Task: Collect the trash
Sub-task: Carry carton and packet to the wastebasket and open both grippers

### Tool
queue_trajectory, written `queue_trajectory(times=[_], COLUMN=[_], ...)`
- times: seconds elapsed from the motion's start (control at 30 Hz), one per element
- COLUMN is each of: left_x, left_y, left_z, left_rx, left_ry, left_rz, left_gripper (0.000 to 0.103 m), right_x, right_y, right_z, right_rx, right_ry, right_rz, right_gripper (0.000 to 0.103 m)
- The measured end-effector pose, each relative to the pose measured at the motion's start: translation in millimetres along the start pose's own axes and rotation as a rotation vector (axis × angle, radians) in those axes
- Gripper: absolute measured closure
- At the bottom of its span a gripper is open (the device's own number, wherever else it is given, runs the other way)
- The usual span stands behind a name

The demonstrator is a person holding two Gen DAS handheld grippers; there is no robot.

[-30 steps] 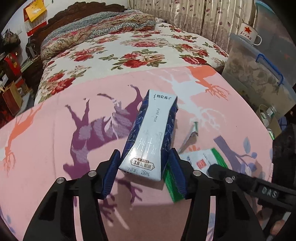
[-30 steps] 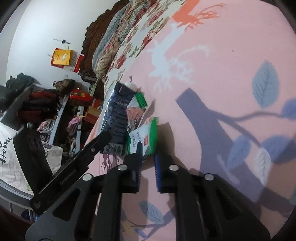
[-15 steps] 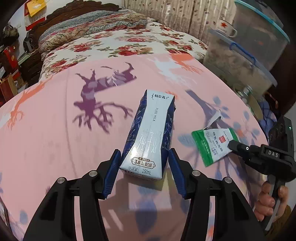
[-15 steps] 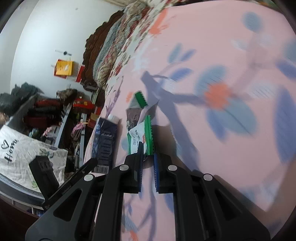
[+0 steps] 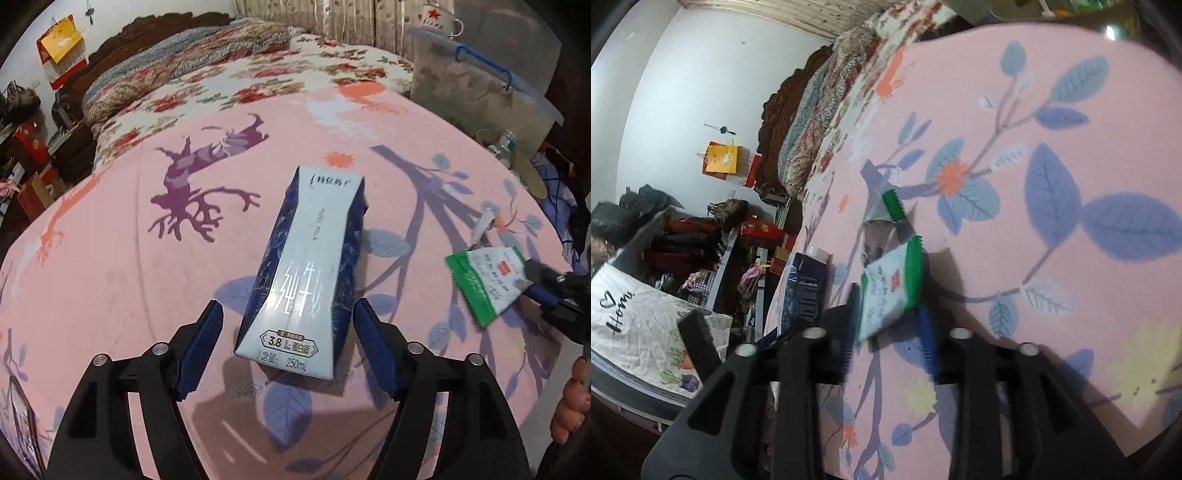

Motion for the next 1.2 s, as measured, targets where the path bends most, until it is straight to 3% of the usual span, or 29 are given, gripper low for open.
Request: queue_trajectory(times=[0.03,0.1,0.13,0.17,0.2,0.27,0.33,0.53,0.7,0.9,1.2], left_x=[0.1,-2.6,-5.5,-10.1,-13.7,-21.7,-29.0,-75.1,-131.0,-206.2,-311.7], left_y=[-0.7,-1.2,-1.3,-0.9,-0.1,4.6,10.6,51.6,88.8,144.6,213.6], left_z=[1.6,0.8,0.7,0.2,0.0,-2.1,-3.8,-5.0,0.8,10.6,12.0], left_rx=[0.007,0.0,-0.005,-0.009,-0.009,-0.002,-0.004,-0.002,-0.01,-0.02,-0.043], left_ry=[-0.019,-0.019,-0.009,-0.005,-0.014,-0.073,-0.116,-0.263,-0.323,-0.39,-0.481], left_rz=[0.0,0.008,0.021,0.038,0.045,0.052,0.055,0.095,0.171,0.247,0.357], left_gripper=[0.047,0.05,0.05,0.05,0.051,0.051,0.051,0.053,0.054,0.054,0.055], right_x=[3.3,8.3,9.4,7.9,4.8,-2.2,-10.8,-34.7,-52.3,-70.7,-88.8], right_y=[0.3,1.1,1.7,3.1,5.1,8.9,15.1,46.1,82.0,149.5,242.0], right_z=[-1.8,-1.5,1.9,4.5,8.4,10.6,8.4,-21.6,-60.5,-104.1,-123.4], right_rx=[-0.011,-0.021,-0.011,0.001,0.016,0.014,0.001,-0.097,-0.199,-0.317,-0.352], right_ry=[-0.005,-0.035,-0.041,-0.043,-0.038,-0.038,-0.012,0.007,-0.014,-0.067,-0.147], right_rz=[-0.022,-0.067,-0.081,-0.083,-0.078,-0.067,-0.033,0.021,0.028,0.01,0.008], right_gripper=[0.051,0.047,0.053,0.072,0.078,0.088,0.092,0.093,0.093,0.093,0.093])
Point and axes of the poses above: each gripper's, at about its wrist camera, not at the fingertips, and z roughly the way its jaws point, x to its left, y to its top, the point moved 1 cm from there along z, roughly the way its jaws point, and after that the axes turned 7 degrees about y, right-handed, at the moved point
